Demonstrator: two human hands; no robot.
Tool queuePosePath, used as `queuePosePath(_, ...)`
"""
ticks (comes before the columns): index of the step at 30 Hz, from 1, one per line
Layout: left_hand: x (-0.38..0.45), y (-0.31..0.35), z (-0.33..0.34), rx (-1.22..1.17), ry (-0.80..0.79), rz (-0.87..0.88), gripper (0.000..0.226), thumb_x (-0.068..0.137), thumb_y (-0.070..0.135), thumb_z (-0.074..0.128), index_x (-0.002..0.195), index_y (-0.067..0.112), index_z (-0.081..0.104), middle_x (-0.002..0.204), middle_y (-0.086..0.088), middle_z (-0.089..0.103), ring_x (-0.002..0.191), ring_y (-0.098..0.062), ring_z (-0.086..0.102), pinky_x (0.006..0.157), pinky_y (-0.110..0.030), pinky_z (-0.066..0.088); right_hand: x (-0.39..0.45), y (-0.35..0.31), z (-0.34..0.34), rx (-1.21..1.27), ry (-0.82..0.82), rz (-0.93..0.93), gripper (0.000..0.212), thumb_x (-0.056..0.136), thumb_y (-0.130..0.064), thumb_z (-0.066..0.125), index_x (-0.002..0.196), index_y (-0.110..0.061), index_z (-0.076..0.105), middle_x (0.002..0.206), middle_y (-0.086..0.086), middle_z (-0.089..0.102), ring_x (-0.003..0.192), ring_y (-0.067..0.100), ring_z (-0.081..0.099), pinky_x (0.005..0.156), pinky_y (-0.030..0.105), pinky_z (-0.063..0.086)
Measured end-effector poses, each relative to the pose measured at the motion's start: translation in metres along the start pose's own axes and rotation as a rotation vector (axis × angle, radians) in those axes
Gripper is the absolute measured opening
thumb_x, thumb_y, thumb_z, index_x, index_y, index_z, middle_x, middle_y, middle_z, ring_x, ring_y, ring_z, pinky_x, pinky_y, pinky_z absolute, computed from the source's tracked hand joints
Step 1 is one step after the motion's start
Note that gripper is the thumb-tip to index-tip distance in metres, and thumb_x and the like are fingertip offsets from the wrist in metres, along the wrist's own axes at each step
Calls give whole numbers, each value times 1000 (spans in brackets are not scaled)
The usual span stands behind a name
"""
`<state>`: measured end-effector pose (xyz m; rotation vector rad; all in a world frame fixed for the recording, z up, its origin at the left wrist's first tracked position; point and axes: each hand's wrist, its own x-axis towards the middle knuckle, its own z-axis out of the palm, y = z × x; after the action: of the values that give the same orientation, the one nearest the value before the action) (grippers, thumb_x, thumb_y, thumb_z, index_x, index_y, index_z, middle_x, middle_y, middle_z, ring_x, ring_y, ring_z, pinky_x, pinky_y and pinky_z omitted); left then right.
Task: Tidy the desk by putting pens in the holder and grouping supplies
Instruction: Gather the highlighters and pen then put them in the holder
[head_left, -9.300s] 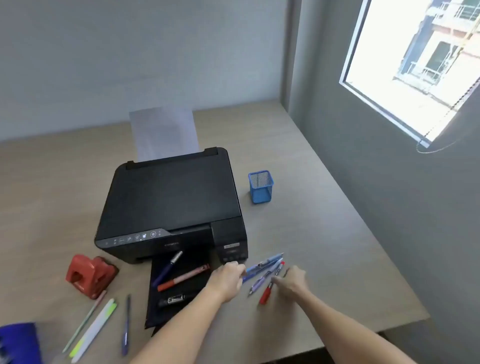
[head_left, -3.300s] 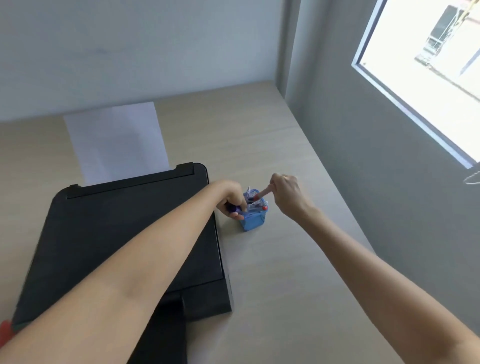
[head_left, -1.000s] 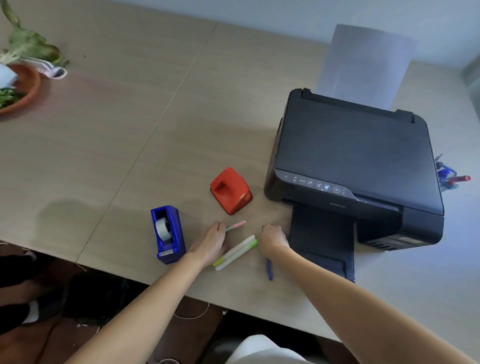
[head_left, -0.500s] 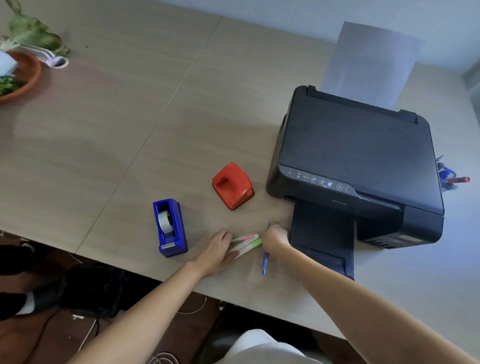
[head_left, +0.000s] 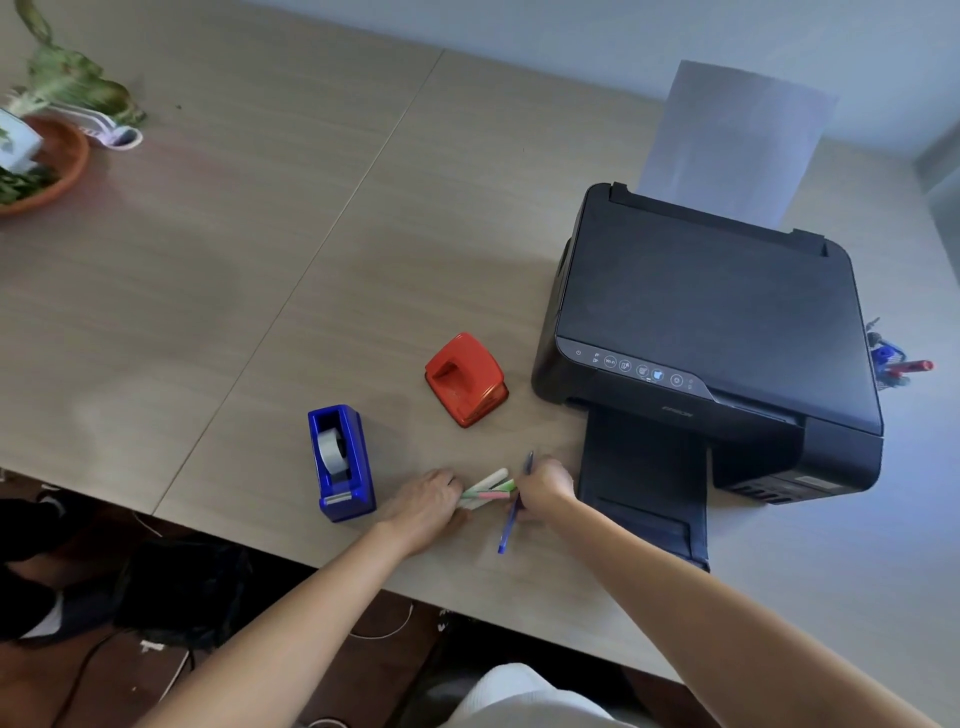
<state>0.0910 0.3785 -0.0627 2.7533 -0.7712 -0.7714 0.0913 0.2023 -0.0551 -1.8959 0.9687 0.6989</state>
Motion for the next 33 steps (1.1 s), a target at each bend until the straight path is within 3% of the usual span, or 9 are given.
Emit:
queuePosePath(3,-2,3,-3,-185,-7,-67,39,98,44,46,105,7,58,106,-11,56,99,-29,60,74,-38,46,11,6,2,208,-17,5,4,86,-11,59,85,-8,58,93,22,72,77,35,73,73,49,61)
queuePosePath(8,-1,11,-14,-534,31,-126,31,98,39,50,82,12,51,82,-5,54,77,-25,56,62,-28,33,6,-7,-4,417,-96,-150,11,86,-11,64,83,-9,54,96,21,70,83,35,71,84,52,57)
queuePosePath(12,2,21,-36,-701,53,-109,39,96,42,54,81,6,56,69,-2,53,60,-17,48,57,-31,37,-18,-23,-25,436,-206,-323,18,89,-5,59,102,7,62,93,21,72,81,31,72,82,43,59)
queuePosePath(17,2,45,-83,-846,83,-2,28,98,33,53,93,8,64,71,-1,52,64,-11,47,62,-29,39,-48,-42,-67,303,-260,-542,22,91,-18,58,95,2,68,83,17,67,70,17,61,67,33,54)
queuePosePath(23,15,100,-137,-598,314,-38,33,99,36,50,79,11,57,50,9,33,37,-6,33,43,-19,24,-69,-49,-120,415,-245,-640,25,94,-23,54,97,-4,70,70,-1,58,60,5,49,59,17,42)
queuePosePath(25,17,121,-157,-421,362,-28,33,97,43,49,70,24,47,51,7,39,42,-8,41,44,-22,27,-72,-46,-141,467,-266,-666,26,93,-25,55,97,-3,70,74,3,60,65,8,52,62,20,45)
queuePosePath(28,26,166,-179,-265,390,0,42,96,49,48,65,23,34,54,4,41,52,-20,44,52,-33,33,-71,-32,-188,566,-372,-683,30,94,-25,54,105,-1,68,96,13,65,89,21,62,89,40,53)
queuePosePath(30,35,190,-193,-244,388,8,42,97,46,48,66,21,32,57,4,42,56,-22,46,55,-35,35,-72,-25,-217,650,-431,-676,30,98,-16,48,112,5,63,99,11,67,95,19,66,91,34,54)
queuePosePath(33,56,229,-209,-383,283,21,32,100,37,45,73,21,42,60,4,48,53,-16,52,58,-31,42,-67,-9,-270,787,-374,-669,22,99,-10,43,102,-2,63,86,4,60,83,13,58,81,27,51)
